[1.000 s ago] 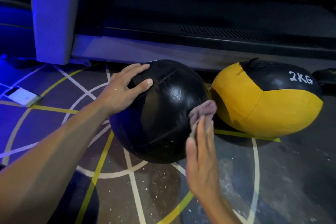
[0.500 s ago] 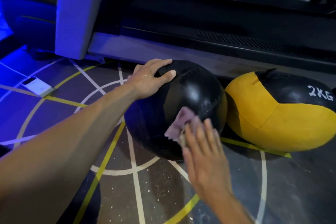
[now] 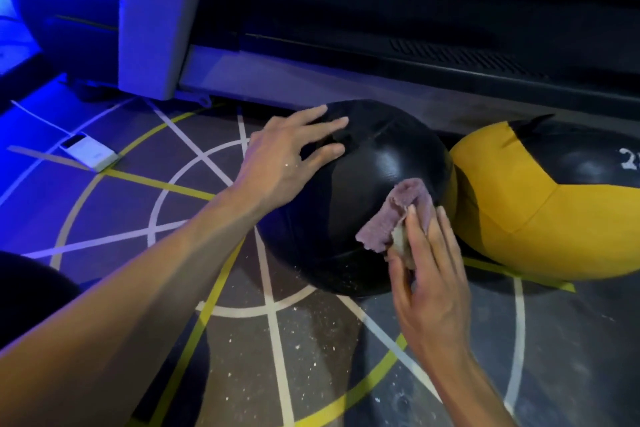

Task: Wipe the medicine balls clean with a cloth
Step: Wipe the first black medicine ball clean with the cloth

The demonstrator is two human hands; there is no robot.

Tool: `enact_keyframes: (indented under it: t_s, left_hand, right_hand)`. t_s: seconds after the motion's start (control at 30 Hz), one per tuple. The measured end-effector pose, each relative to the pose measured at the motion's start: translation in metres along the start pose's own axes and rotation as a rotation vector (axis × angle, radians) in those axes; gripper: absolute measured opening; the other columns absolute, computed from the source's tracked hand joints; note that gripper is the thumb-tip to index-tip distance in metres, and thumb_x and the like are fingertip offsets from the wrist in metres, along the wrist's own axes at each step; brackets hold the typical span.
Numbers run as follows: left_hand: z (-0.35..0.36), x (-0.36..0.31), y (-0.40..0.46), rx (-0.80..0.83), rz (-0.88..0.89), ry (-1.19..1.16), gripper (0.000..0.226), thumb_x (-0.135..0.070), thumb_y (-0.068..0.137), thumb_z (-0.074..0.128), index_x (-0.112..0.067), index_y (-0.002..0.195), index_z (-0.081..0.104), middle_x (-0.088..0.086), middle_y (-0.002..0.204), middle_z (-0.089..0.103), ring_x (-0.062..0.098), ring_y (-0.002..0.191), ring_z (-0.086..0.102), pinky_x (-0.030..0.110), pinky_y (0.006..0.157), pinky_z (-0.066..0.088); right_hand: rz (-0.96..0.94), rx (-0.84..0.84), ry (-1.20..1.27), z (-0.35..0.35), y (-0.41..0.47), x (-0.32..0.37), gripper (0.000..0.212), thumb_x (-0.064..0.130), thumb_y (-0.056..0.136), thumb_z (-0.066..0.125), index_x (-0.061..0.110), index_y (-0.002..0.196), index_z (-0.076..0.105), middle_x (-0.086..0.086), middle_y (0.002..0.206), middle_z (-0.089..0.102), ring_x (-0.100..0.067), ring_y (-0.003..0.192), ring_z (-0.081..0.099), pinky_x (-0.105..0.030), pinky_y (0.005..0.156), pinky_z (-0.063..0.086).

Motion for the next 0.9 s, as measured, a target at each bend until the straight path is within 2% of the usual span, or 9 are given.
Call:
enact_keyframes:
  t_s: [0.1,0.2,0.37,0.43,0.53,0.6,0.7,0.8,0.9]
  left_hand:
    - [-0.004,-0.009,0.007,-0.01,0.08,0.069,0.051,-0.067,0.094,0.047,-0.048,0.14,0.057,-0.017,0.149,0.052,0.018,0.122,0.05,0.047,0.108,0.04]
    - [-0.007,-0.013,0.014,-0.016,0.16,0.118,0.046,-0.061,0.095,0.049,-0.041,0.133,0.065,-0.016,0.139,0.059,0.015,0.114,0.049,0.044,0.102,0.043]
    - [-0.002,-0.023,0.005,-0.125,0.273,0.173,0.027,-0.039,0.1,0.058,-0.03,0.121,0.071,-0.015,0.117,0.066,0.013,0.101,0.052,0.027,0.079,0.044]
    - [0.0,-0.031,0.001,-0.188,0.272,0.245,0.017,-0.035,0.1,0.059,-0.024,0.108,0.07,-0.011,0.106,0.065,0.016,0.094,0.053,0.027,0.068,0.042]
    - [0.0,-0.045,-0.009,-0.232,0.277,0.324,0.015,-0.032,0.1,0.059,-0.018,0.097,0.063,-0.004,0.097,0.06,0.02,0.087,0.054,0.03,0.057,0.036]
    - [-0.003,-0.056,-0.021,-0.212,0.277,0.342,0.014,-0.031,0.099,0.059,-0.018,0.095,0.061,-0.003,0.094,0.058,0.021,0.085,0.055,0.027,0.059,0.028]
    - [-0.011,-0.076,-0.042,-0.164,0.325,0.407,0.016,-0.033,0.098,0.057,-0.019,0.092,0.06,-0.002,0.093,0.058,0.023,0.081,0.055,0.032,0.061,0.035]
    - [-0.027,-0.102,-0.06,-0.164,0.379,0.436,0.016,-0.035,0.097,0.057,-0.022,0.091,0.062,-0.004,0.091,0.059,0.022,0.079,0.056,0.032,0.063,0.033]
    - [-0.038,-0.12,-0.053,-0.189,0.334,0.325,0.018,-0.038,0.097,0.055,-0.021,0.092,0.061,-0.003,0.092,0.058,0.025,0.084,0.058,0.039,0.057,0.044]
  right_hand:
    - [0.008,-0.019,-0.027,-0.001,0.0,0.004,0.066,0.035,0.099,0.06,0.005,0.155,0.039,-0.013,0.164,0.032,-0.032,0.153,0.028,-0.052,0.118,0.036]
    - [0.015,-0.039,-0.04,-0.003,0.003,0.008,0.072,0.04,0.095,0.066,0.002,0.152,0.043,-0.017,0.161,0.037,-0.035,0.148,0.036,-0.052,0.115,0.04]
    - [0.025,-0.083,-0.018,-0.007,-0.004,0.008,0.065,0.035,0.094,0.068,0.003,0.147,0.05,-0.017,0.154,0.046,-0.034,0.138,0.045,-0.044,0.11,0.044]
    - [0.045,-0.087,0.027,-0.009,-0.007,0.007,0.061,0.032,0.096,0.064,0.004,0.148,0.049,-0.015,0.154,0.045,-0.033,0.138,0.044,-0.042,0.111,0.042]
    - [0.038,-0.1,0.059,-0.011,-0.015,0.006,0.057,0.027,0.097,0.059,0.004,0.149,0.049,-0.015,0.152,0.045,-0.034,0.136,0.045,-0.04,0.113,0.039]
    - [0.042,-0.092,0.062,-0.014,-0.022,0.003,0.056,0.019,0.096,0.059,0.006,0.149,0.047,-0.017,0.149,0.049,-0.036,0.134,0.048,-0.033,0.115,0.035]
    - [0.094,-0.097,0.069,-0.027,-0.034,-0.003,0.051,0.014,0.095,0.058,0.003,0.145,0.051,-0.018,0.144,0.055,-0.037,0.13,0.051,-0.021,0.117,0.028]
    - [0.116,-0.169,0.124,-0.049,-0.04,0.003,0.046,0.015,0.099,0.049,0.0,0.143,0.053,-0.013,0.149,0.048,-0.033,0.134,0.049,-0.021,0.117,0.03]
    - [0.191,-0.172,0.23,-0.07,-0.036,0.005,0.047,0.019,0.103,0.044,0.003,0.145,0.052,-0.007,0.155,0.044,-0.025,0.143,0.044,-0.025,0.117,0.035]
Point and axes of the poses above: each hand's wrist, its own y-axis towards the middle knuckle, its own z-axis out of the palm, x = y × z, the point moved 2 cm from there along y, towards the middle knuckle
